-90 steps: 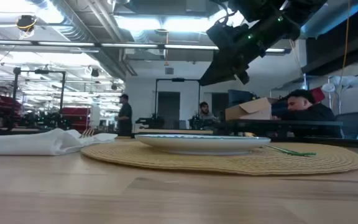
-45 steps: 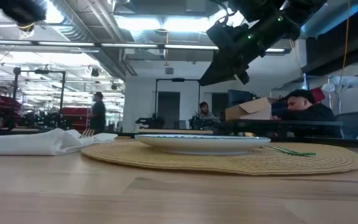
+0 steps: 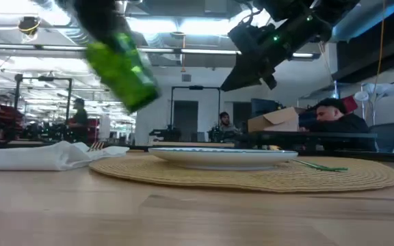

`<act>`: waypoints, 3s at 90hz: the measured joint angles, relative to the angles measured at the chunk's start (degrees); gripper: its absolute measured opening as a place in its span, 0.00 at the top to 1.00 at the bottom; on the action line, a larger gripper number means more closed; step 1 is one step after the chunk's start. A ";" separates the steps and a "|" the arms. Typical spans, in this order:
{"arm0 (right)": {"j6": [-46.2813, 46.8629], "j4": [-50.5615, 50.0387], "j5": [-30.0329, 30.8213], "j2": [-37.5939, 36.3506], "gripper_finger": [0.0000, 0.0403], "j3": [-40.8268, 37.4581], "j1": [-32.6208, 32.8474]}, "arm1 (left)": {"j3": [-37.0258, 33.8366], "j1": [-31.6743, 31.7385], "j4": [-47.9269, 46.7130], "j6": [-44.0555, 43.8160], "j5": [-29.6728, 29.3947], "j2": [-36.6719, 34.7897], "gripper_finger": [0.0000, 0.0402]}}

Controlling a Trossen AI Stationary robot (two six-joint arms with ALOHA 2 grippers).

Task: Set table place
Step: Put the green glass cup beside the brown placemat

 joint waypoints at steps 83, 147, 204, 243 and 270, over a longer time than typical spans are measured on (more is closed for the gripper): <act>4.94 -21.99 6.51 -15.33 1.00 0.00 -0.03 | 14.89 23.92 8.05 19.54 13.90 24.04 1.00; 6.07 -21.59 3.37 -15.33 1.00 0.00 -0.03 | 22.99 24.84 1.03 20.31 17.82 32.41 1.00; 6.05 -21.52 2.27 -15.30 1.00 0.00 -0.03 | 24.87 24.91 2.61 20.07 17.80 35.79 0.99; 5.93 -22.09 1.28 -15.30 1.00 0.00 -0.03 | 27.21 24.14 1.77 20.04 19.74 35.82 0.89; 5.85 -22.06 1.26 -15.30 1.00 0.00 -0.03 | 27.21 25.29 3.26 21.59 19.31 35.86 0.90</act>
